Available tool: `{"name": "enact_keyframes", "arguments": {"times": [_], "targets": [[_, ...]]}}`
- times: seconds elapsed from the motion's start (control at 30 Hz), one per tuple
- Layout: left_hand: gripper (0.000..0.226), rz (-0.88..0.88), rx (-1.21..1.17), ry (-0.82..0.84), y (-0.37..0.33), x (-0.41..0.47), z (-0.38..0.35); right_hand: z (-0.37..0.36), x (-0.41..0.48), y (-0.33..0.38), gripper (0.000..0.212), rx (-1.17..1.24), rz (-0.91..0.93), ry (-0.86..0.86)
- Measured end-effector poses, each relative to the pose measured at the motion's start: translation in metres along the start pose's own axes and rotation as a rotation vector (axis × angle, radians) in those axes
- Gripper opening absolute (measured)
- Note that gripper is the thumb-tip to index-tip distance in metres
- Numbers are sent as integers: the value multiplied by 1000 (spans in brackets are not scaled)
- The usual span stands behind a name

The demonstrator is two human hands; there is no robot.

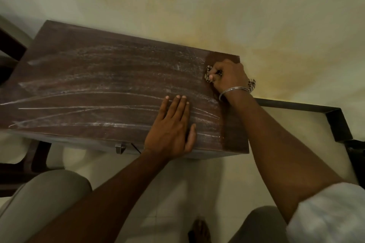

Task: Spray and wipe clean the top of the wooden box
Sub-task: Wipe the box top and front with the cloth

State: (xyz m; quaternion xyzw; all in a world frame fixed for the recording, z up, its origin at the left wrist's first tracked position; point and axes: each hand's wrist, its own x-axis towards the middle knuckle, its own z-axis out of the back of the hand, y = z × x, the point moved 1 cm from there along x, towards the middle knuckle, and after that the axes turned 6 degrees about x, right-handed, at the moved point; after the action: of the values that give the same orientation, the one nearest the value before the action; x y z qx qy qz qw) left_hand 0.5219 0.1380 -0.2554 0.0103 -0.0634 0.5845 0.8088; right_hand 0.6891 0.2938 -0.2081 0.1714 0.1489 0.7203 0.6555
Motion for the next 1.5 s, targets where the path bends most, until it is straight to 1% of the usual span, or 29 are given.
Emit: {"name": "enact_keyframes", "arguments": {"times": [0.17,0.23,0.4,0.6,0.73,0.83,1.03,1.13,1.23,1.37,1.5], "targets": [[69,6,-28,-14,-1,-2,-1,-4,-31,-5,8,10,30,28],[69,5,-31,-22,-1,-2,-1,-1,-29,-5,9,4,29,22],[69,7,-19,-34,-1,-2,0,4,-15,6,8,3,-55,0],[69,8,-15,-29,0,-2,-2,-5,-48,-2,6,-3,21,20],[70,19,-31,-43,0,-1,-1,2,-33,5,8,32,-28,4],[71,8,-23,-19,0,-2,-1,2,-39,7,6,20,-64,-5],[70,5,-40,-25,0,-3,-1,-2,-69,4,4,-19,-28,8],[69,-8,-84,-4,1,-4,0,5,-55,11,6,25,-98,-16],[66,-54,-106,-17,13,-9,1,5,-59,15,3,17,-132,-18],[64,-51,-48,-27,46,-22,5,-1,-91,8,5,1,-72,6],[66,-103,22,0,64,-26,8,4,-83,9,6,28,-84,36]]}}
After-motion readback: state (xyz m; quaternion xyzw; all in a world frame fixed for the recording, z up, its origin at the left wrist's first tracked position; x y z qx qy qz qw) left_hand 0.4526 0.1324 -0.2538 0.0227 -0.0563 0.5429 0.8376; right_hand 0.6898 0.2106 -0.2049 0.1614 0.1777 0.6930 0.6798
